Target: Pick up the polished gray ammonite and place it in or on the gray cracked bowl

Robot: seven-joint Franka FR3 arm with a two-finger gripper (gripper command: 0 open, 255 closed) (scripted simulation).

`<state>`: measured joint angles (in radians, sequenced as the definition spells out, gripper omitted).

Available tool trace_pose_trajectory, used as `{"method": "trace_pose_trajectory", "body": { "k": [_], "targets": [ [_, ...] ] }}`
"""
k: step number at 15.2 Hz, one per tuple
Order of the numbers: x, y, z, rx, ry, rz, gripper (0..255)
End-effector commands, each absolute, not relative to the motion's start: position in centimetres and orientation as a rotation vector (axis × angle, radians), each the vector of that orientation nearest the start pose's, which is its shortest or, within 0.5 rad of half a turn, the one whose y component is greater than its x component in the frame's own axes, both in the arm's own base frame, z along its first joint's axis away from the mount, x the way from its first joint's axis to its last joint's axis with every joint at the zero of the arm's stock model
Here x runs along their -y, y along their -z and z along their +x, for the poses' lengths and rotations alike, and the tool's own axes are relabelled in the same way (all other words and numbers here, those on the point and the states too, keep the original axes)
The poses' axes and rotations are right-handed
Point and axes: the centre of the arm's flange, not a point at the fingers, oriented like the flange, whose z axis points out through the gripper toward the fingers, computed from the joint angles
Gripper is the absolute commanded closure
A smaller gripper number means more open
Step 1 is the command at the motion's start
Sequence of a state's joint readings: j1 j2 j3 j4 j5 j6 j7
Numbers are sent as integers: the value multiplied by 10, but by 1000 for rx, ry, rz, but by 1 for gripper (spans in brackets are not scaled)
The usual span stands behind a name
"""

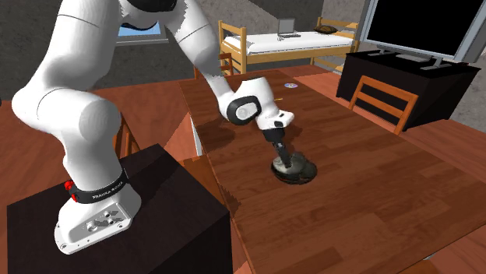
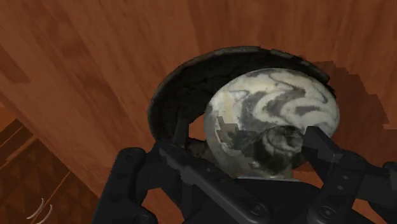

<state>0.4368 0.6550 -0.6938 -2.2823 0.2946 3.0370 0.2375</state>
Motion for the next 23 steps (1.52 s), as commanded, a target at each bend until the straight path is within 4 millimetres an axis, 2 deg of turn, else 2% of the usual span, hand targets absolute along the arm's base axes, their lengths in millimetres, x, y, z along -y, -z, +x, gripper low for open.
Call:
{"method": "trace_pose_trajectory", "body": {
  "k": [1,2,9,17,18,23],
  "targets": [
    [130,-159,541,-819,728,-3528,0],
    [123,-154,544,-770,768,-3579,0],
    [148,-124,554,-770,768,-3579,0],
    [148,-124,554,-770,768,-3579,0],
    [148,-124,554,-770,768,-3579,255],
    [150,-124,552,-771,769,-3578,255]
  ]
}}
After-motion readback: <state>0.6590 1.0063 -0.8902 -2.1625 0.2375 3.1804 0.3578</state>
